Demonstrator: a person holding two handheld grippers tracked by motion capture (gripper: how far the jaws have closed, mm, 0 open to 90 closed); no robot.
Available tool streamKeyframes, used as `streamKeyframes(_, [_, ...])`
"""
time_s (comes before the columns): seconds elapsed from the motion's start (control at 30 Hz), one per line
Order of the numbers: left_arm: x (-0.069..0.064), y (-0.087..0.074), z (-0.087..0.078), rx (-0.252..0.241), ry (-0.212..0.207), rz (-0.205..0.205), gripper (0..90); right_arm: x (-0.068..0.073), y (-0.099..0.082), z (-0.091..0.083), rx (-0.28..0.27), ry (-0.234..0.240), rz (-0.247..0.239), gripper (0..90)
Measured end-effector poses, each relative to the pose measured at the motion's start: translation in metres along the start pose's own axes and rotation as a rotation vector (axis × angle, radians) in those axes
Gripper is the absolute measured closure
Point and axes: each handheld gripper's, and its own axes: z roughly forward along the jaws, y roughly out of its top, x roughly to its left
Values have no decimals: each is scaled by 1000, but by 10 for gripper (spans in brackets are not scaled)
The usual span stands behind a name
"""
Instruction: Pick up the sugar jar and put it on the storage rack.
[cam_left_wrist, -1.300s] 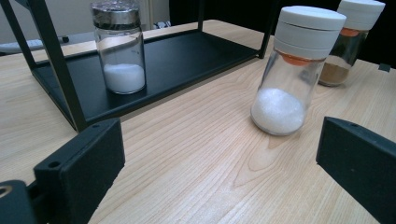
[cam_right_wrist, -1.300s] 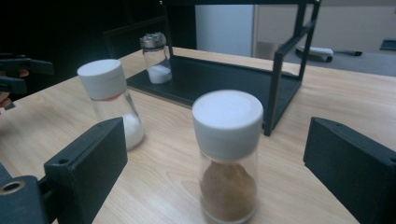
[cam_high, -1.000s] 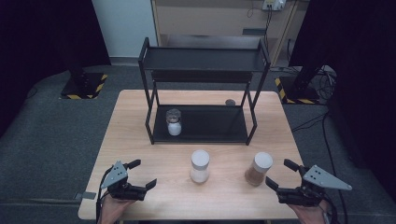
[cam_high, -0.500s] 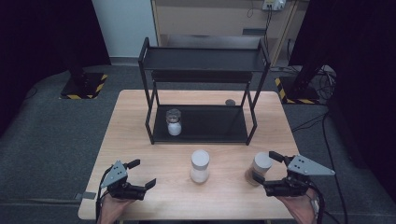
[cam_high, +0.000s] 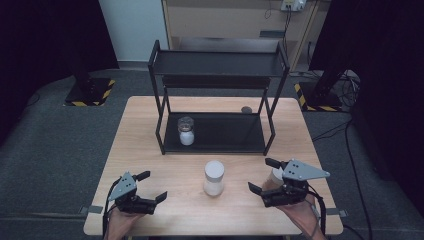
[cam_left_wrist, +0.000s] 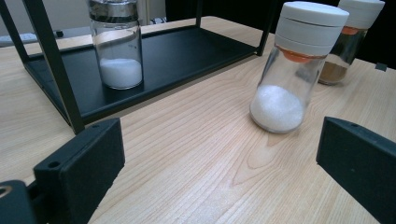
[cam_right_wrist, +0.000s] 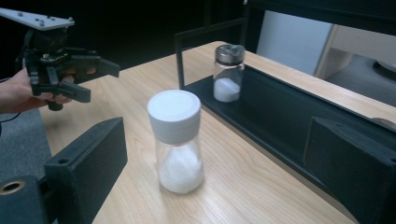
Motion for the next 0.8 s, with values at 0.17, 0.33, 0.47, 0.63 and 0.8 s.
streamKeyframes(0.17, [-1,0,1,1,-1,2,0,2,4,11,6,26,-10,66])
streamKeyframes(0.33, [0,0,0,0,-2,2,0,2,6,21,4,44,-10,66])
streamKeyframes(0.47, [0,0,0,0,-2,1,0,1,8,30,10,58,-11,66])
streamKeyframes(0.63, [0,0,0,0,-3,1,0,1,11,43,11,77,-11,66])
streamKeyframes(0.8, [0,0,0,-1,-3,1,0,1,14,59,24,97,-13,66])
